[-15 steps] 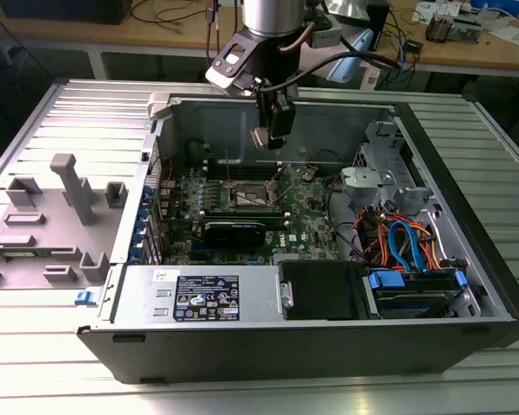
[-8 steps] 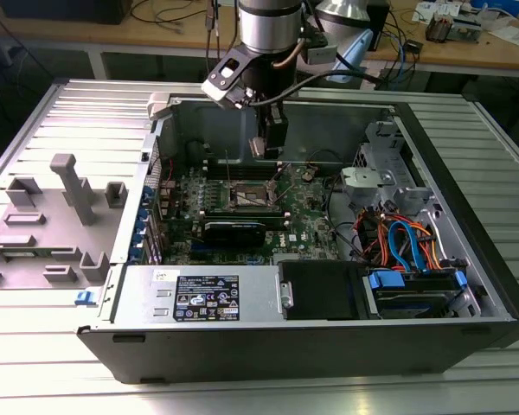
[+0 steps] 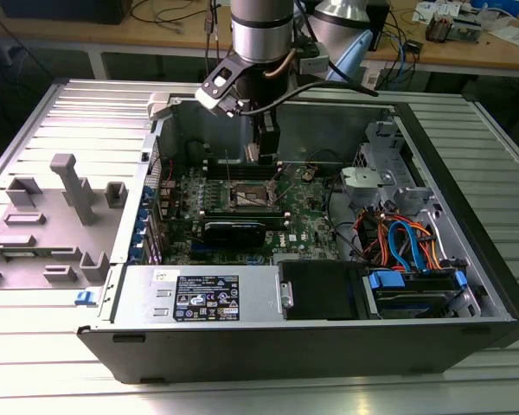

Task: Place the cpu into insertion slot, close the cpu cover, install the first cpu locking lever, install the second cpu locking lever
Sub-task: 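Place the cpu into insertion slot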

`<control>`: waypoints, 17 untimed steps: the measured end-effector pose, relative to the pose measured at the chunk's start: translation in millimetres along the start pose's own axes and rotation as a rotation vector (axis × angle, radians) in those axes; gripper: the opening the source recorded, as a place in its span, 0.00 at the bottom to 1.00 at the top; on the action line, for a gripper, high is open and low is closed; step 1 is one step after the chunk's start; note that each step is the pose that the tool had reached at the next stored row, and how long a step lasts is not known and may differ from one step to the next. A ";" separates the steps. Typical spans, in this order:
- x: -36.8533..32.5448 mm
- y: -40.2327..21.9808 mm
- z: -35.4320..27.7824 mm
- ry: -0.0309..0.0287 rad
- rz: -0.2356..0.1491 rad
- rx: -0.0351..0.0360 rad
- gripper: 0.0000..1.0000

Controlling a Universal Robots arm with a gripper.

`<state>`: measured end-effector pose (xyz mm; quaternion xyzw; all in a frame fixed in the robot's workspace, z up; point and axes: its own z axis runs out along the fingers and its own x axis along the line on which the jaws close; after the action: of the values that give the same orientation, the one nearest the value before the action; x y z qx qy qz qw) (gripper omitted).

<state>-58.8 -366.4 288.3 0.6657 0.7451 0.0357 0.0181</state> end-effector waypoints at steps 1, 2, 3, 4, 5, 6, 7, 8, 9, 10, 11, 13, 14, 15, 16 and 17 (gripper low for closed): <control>0.0 -0.2 0.8 -0.0006 0.008 -0.0002 0.54; 0.0 -0.4 1.7 -0.0013 0.017 -0.0004 0.54; 0.0 -0.9 3.1 -0.0023 0.030 -0.0006 0.54; 0.0 -1.1 3.8 -0.0031 0.039 -0.0008 0.54; 0.0 -1.2 4.4 -0.0037 0.048 -0.0010 0.54; 0.0 -1.5 4.8 -0.0047 0.058 -0.0010 0.54; 0.0 -1.5 4.8 -0.0049 0.059 -0.0010 0.54; 0.0 -1.5 5.0 -0.0046 0.059 -0.0012 0.54; 0.1 -1.8 5.0 -0.0047 0.059 -0.0012 0.54; 0.1 -2.2 4.9 -0.0046 0.059 -0.0012 0.54; 0.1 -2.2 4.9 -0.0047 0.059 -0.0012 0.54; 0.1 -2.3 4.9 -0.0046 0.059 -0.0012 0.54; 0.1 -2.3 4.9 -0.0046 0.059 -0.0012 0.54; 0.1 -2.3 4.9 -0.0046 0.059 -0.0012 0.54; 0.1 -2.3 4.9 -0.0046 0.059 -0.0012 0.54; 0.1 -2.3 4.9 -0.0046 0.059 -0.0012 0.54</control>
<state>-60.7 -366.4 283.2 0.6875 0.7251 0.0351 0.0192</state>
